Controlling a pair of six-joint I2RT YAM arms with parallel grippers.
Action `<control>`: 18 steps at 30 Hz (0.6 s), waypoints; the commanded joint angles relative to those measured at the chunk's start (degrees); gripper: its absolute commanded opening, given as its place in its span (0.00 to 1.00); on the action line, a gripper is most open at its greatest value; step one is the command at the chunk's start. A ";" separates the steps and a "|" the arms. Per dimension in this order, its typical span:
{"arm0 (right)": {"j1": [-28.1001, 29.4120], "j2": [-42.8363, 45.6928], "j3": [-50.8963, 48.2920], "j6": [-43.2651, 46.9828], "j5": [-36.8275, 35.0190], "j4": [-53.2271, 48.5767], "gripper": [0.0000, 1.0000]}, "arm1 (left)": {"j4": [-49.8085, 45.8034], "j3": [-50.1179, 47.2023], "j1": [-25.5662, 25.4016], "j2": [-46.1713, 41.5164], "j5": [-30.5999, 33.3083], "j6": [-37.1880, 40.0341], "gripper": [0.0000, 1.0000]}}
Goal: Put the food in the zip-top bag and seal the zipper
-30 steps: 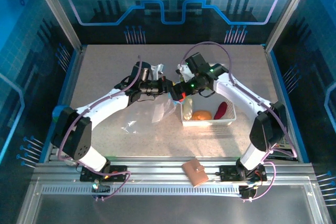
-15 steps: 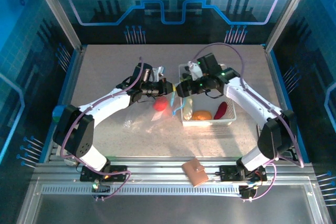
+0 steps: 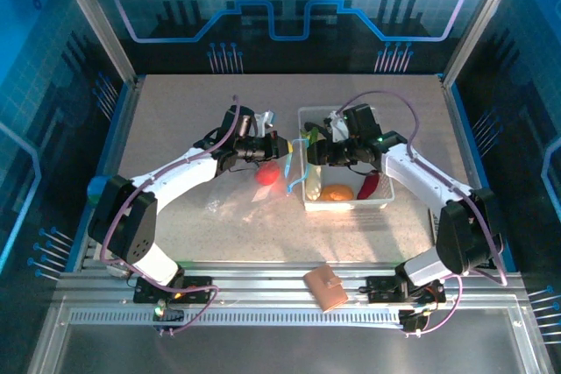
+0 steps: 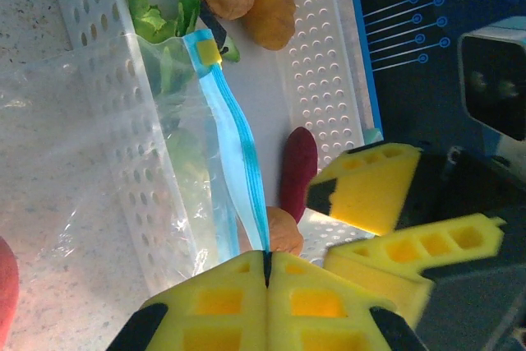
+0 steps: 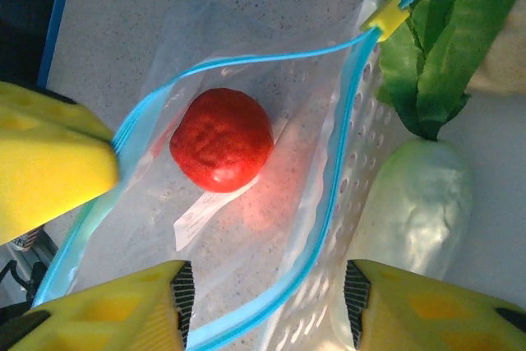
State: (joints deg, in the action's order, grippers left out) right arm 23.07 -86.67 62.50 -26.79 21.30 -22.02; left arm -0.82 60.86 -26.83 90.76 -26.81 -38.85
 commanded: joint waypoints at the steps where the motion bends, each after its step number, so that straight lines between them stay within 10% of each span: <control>1: -0.39 -2.53 -1.06 -3.46 0.93 4.98 0.50 | -0.95 -0.93 -0.25 -2.56 0.77 1.83 0.00; 18: 0.04 -8.50 0.11 -4.68 1.81 7.96 0.24 | -2.44 -0.83 -0.24 -2.78 1.85 3.06 0.00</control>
State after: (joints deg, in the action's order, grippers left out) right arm 23.07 -93.89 61.95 -31.42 21.65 -15.11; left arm -2.59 60.84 -26.83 89.23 -25.47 -37.30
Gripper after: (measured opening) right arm 0.250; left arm 0.052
